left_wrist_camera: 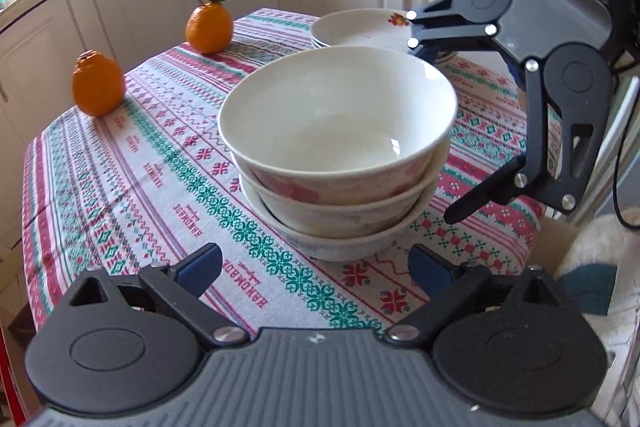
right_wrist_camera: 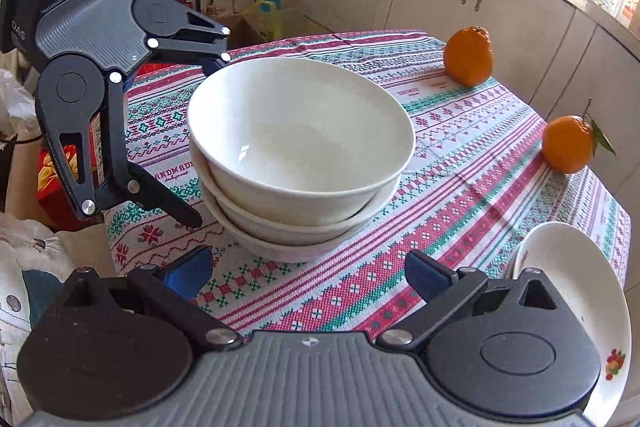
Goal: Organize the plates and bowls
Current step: 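Grasp the stack of three bowls from opposite sides with both grippers, then lift the bowl stack with both grippers and carry it over the plate stack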
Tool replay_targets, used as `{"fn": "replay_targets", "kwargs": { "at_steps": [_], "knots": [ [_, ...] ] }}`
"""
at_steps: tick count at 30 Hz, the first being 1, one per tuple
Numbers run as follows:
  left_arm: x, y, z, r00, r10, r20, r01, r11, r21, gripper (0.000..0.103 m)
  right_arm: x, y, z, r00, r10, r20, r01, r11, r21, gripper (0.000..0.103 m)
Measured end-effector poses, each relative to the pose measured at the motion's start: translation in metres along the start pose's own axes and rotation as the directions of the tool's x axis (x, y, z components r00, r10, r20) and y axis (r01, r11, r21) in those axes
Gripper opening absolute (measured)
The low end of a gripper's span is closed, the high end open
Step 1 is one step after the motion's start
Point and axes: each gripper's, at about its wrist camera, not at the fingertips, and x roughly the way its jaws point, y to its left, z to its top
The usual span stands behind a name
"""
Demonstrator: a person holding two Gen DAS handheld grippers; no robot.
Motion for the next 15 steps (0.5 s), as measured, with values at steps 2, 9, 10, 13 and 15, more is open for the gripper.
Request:
{"fn": "replay_targets", "kwargs": {
  "at_steps": [2,9,10,13,15],
  "knots": [
    [0.004,0.003,0.003,1.000,-0.014,-0.017,0.014,0.999,0.029,0.093,0.005,-0.002,0.003,1.000,0.017,-0.009,-0.017,1.000,-0.010,0.103],
    [0.012,0.013,0.008,0.993,-0.105,-0.045,0.109,0.988,0.105,0.086,0.014,-0.008,0.013,0.997,0.070,-0.022,-0.071,0.996,-0.052,0.103],
    [0.012,0.013,0.009,0.992,-0.118,-0.046,0.122,0.986,0.111,0.086,0.016,-0.009,0.015,0.997,0.072,-0.025,-0.073,0.996,-0.056,0.103],
    [0.013,0.012,0.011,0.989,-0.141,-0.041,0.145,0.980,0.135,0.086,0.019,-0.010,0.018,0.996,0.081,-0.038,-0.084,0.994,-0.068,0.103],
    [0.014,0.011,0.012,0.987,-0.153,-0.044,0.158,0.975,0.156,0.086,0.021,-0.010,0.018,0.995,0.088,-0.050,-0.091,0.993,-0.080,0.103]
  ]
}}
